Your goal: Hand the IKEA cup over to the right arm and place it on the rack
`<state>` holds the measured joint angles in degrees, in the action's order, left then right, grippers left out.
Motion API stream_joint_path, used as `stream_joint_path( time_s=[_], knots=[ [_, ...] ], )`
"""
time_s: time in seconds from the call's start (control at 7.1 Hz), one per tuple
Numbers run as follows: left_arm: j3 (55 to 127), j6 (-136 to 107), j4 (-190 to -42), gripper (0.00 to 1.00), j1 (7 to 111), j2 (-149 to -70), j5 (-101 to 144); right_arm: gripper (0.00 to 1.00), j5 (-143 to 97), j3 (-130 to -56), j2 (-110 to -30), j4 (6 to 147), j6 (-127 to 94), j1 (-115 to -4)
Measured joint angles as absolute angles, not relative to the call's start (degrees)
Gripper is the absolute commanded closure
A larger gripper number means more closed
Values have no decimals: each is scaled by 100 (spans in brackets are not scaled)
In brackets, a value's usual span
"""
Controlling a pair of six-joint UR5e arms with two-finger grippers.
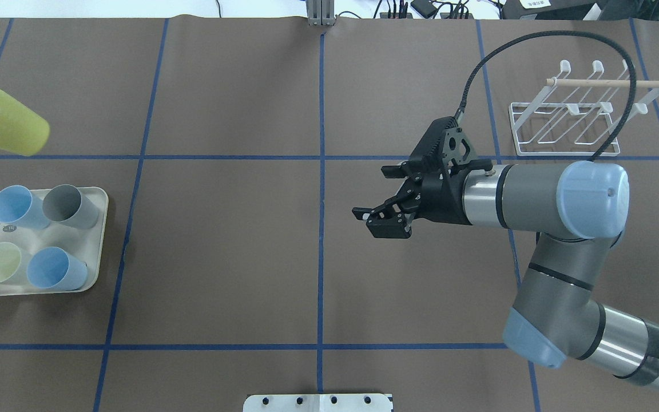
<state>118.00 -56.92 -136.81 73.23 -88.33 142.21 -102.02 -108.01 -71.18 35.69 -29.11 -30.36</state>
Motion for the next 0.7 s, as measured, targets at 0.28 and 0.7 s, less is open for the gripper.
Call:
stream_joint_path(
  time_s=[0.28, 0.7],
  knots=[
    [11845, -7620, -14511, 100, 6586, -9263, 14191, 2, -9716, -10728, -6907, 3303, -2664, -2576],
    [11853, -8915, -14949, 100, 5632, -9742, 13544, 2, -9248, -9988, -6828, 1782, -2468, -2225]
  ],
)
